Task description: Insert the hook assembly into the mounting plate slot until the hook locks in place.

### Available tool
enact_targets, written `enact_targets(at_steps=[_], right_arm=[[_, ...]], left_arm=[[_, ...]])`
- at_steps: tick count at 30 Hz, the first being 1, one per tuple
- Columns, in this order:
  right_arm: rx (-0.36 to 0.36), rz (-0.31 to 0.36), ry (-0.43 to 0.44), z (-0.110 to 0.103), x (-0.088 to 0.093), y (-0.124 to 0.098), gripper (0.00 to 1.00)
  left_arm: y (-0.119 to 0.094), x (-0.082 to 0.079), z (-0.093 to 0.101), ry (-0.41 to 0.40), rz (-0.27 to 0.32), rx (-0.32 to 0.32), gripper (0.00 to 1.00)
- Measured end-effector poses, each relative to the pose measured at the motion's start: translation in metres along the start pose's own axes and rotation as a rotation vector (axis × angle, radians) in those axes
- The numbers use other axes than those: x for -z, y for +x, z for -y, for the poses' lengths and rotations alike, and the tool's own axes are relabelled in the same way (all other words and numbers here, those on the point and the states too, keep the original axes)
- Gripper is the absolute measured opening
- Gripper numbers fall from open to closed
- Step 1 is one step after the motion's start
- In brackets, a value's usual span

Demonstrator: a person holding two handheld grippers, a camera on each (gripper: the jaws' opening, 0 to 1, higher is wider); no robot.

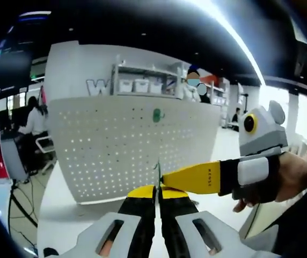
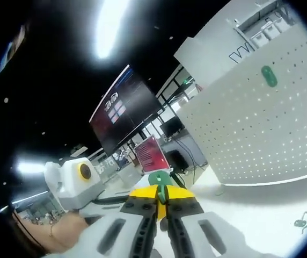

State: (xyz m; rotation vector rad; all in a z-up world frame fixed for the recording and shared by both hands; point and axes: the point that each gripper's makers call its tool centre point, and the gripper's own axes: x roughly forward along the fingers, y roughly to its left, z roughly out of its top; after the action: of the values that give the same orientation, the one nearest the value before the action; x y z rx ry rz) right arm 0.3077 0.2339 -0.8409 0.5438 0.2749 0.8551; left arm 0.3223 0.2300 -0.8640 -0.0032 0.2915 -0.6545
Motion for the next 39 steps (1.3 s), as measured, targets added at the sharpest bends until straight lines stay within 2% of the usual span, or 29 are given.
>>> enact_targets(at_steps=[8, 14, 19, 29, 36, 39], right_arm=[[0.005, -0.012, -0.023, 0.001, 0.004, -0.002, 0.0], [-0.01, -0.027, -0.03, -0.001, 0.006, -0.003, 0.0], [-0.015, -0.047, -0.055, -0.001, 0.01, -0.002, 0.0], [-0.013, -0.076, -0.125, -0.001, 0.012, -0.002, 0.0], [-0.006, -0.099, -0.195, 0.003, 0.013, -0.004, 0.0], [-0.003, -0.109, -0.224, 0.005, 0.014, -0.004, 0.0]], left_arm=[[-0.001, 0.005, 0.003, 0.003, -0.022, 0.008, 0.02], [-0.004, 0.008, 0.005, -0.006, -0.017, 0.05, 0.03], [-0.006, 0.011, 0.008, 0.042, -0.033, 0.072, 0.07], [-0.007, 0.015, 0.011, 0.051, -0.017, 0.081, 0.36], [-0.008, 0.019, 0.015, 0.044, -0.005, 0.091, 0.68], [-0.009, 0.02, 0.018, 0.033, -0.001, 0.104, 0.76]])
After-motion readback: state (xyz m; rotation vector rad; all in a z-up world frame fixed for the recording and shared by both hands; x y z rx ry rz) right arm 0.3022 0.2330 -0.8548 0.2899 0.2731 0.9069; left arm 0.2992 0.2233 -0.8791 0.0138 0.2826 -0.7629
